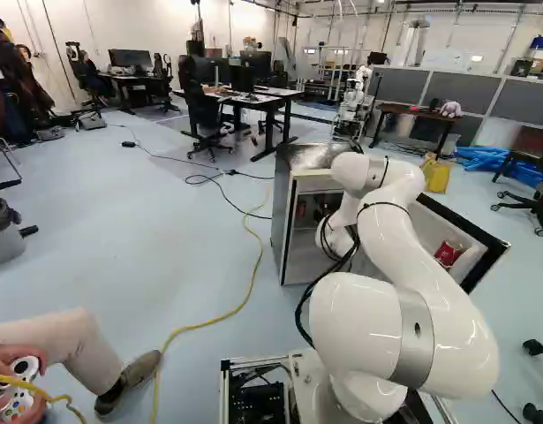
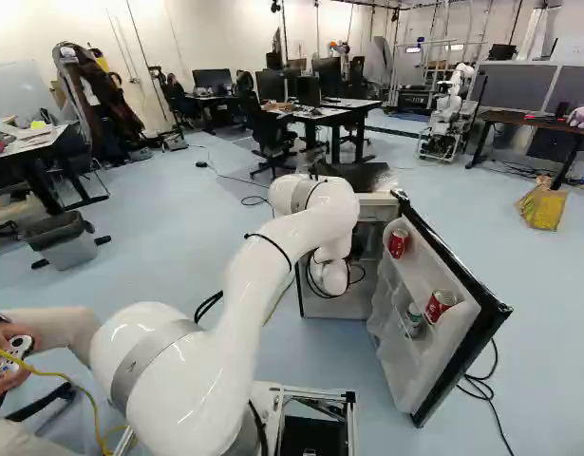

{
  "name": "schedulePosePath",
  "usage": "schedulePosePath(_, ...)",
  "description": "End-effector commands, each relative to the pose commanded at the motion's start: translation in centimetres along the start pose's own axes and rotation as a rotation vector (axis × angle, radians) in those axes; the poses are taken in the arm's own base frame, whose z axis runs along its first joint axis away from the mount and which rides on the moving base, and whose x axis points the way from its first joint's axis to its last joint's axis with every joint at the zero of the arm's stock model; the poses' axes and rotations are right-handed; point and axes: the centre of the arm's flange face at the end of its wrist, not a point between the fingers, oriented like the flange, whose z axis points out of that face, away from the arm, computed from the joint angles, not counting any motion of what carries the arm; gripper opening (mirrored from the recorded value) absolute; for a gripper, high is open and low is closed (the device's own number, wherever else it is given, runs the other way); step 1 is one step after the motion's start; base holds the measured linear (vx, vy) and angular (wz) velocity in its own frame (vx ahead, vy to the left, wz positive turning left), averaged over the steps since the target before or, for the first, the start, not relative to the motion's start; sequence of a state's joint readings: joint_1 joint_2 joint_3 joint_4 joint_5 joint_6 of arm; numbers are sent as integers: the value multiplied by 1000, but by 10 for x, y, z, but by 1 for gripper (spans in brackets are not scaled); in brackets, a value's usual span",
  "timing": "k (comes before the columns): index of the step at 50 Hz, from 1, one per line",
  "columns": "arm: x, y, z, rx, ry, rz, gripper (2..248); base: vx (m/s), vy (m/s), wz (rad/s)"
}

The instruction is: Grab a drink from the fridge

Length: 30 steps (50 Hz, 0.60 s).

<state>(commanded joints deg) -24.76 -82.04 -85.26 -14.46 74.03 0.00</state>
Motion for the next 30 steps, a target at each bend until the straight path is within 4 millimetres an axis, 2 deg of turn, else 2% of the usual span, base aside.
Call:
schedulePosePath(23, -1, -1, 7, 3, 12, -4, 175, 0, 0, 0)
schedulePosePath(24, -1, -1, 7, 3, 12, -4, 143, 0, 0, 0)
schedulePosePath(28, -1, -1, 7, 3, 12, -4, 143, 0, 0, 0)
schedulePosePath(29, -1, -1, 7, 3, 12, -4, 105, 0, 0, 0)
schedulePosePath(30, -1, -1, 7, 3, 12, -4, 105, 0, 0, 0)
